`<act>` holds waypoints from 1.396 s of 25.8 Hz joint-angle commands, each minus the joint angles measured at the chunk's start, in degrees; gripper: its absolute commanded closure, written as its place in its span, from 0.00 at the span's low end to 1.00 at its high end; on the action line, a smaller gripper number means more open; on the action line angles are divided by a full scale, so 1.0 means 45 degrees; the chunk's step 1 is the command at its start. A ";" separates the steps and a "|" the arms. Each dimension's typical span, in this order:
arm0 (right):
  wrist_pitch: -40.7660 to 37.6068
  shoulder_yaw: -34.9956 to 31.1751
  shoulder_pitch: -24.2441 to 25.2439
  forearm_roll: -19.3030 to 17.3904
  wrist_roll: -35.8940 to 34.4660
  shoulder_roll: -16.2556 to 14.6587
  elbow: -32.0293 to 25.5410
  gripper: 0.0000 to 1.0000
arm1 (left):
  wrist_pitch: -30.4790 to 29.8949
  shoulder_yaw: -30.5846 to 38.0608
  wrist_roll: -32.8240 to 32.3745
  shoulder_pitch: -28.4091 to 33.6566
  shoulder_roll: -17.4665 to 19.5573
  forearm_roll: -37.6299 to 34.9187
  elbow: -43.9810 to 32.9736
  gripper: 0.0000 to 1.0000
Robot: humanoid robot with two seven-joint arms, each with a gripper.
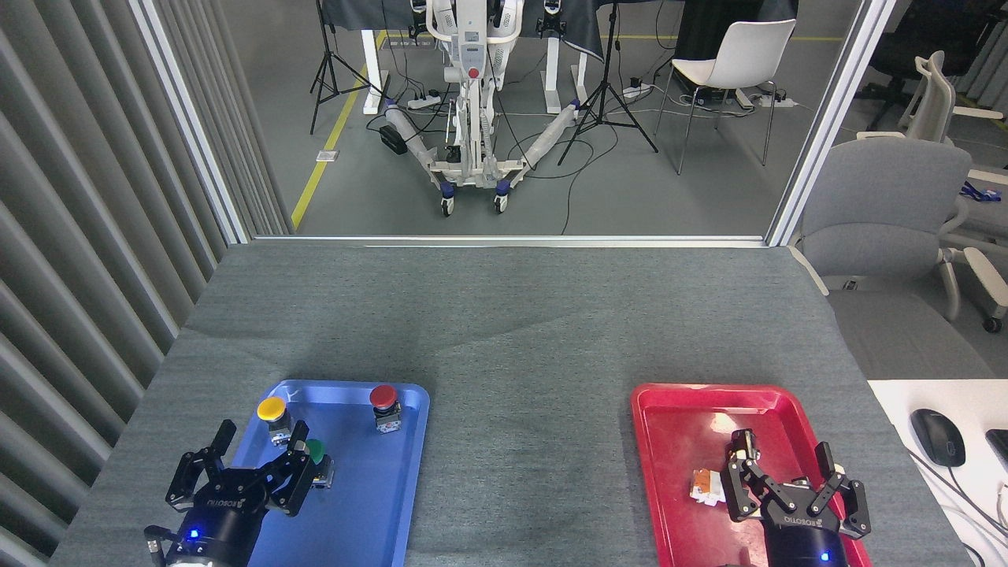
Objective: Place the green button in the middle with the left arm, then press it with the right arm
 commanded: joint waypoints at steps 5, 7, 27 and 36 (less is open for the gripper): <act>0.0001 -0.0009 -0.0001 0.0020 0.0006 -0.0004 0.0000 0.00 | 0.0040 0.0033 -0.0024 -0.0211 -0.0001 0.0004 -0.0017 0.00; 0.0001 -0.0009 -0.0001 0.0000 0.0006 -0.0004 0.0000 0.00 | 0.0040 0.0033 -0.0005 -0.0211 0.0019 0.0004 -0.0017 0.00; 0.0001 -0.0009 -0.0001 0.0000 0.0006 -0.0004 0.0000 0.00 | 0.0021 0.0033 -0.0005 0.0003 0.0058 0.0004 -0.0310 0.00; 0.0001 -0.0009 -0.0001 0.0000 0.0006 -0.0004 0.0000 0.00 | 0.0255 -0.1100 0.0737 0.1781 -0.0801 -0.2047 -0.0799 0.00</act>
